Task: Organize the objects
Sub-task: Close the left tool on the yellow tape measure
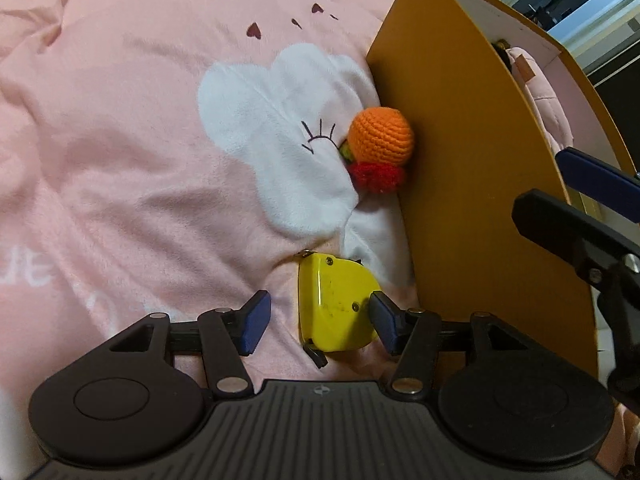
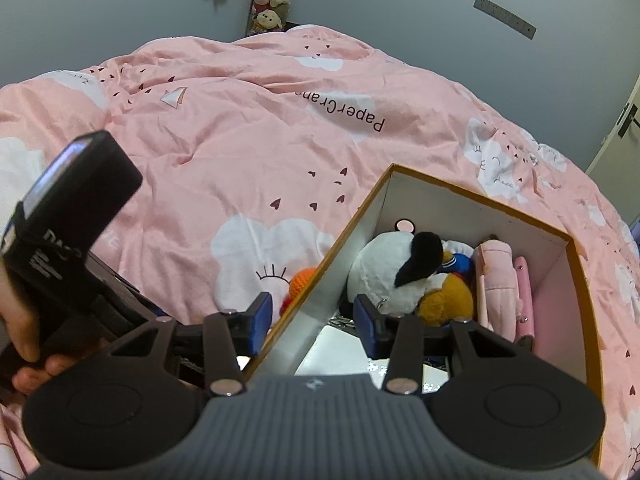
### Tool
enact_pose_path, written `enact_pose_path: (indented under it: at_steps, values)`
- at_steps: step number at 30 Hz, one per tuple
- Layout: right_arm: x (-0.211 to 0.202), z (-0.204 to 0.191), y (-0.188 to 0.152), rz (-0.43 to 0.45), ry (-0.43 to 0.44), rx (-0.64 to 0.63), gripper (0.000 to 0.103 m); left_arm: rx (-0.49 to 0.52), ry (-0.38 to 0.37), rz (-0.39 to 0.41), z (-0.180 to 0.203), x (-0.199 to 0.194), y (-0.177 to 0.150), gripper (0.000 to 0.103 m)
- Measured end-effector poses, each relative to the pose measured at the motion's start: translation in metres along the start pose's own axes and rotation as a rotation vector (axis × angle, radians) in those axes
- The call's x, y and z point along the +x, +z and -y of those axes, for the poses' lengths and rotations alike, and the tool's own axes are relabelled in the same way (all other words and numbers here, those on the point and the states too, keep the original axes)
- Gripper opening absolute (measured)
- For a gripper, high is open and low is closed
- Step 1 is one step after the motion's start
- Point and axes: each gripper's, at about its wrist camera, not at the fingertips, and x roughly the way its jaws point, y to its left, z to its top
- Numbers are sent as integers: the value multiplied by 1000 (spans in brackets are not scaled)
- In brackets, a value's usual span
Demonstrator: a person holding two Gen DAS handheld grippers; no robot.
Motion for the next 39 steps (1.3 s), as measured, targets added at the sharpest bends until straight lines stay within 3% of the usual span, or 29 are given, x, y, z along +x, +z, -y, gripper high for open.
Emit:
enact_pose_path:
  at_steps: [3,8,12,14,17,23,28,31,37,39]
  values:
    - [3,2,-1,-12,12,17,50,6,-6,7,2,3,0,64]
    - [4,2,-2,-27,25,36,50,32,-12,33,7,-2,-4,46]
    - [3,4,-1,-33,27,49,51,64,2,57,12,-11,-9,43]
    - [1,7,-2,-35,32,67,51,95,13,81,16,-20,-13,30]
    - [-1,8,-2,-42,40,82,51,131,12,100,21,-29,-18,29]
    - [-3,6,-2,-42,38,77,51,78,-8,73,16,-17,-10,30]
    - [-4,6,-1,-50,46,93,51,-10,-42,30,7,3,-6,43]
    - [-4,5,-1,-53,43,90,51,-39,-52,23,3,8,-5,45]
    - [-4,3,0,-61,30,80,51,33,-11,59,18,3,-11,40]
    - [-4,3,1,-62,27,71,51,83,15,87,28,-4,-17,33]
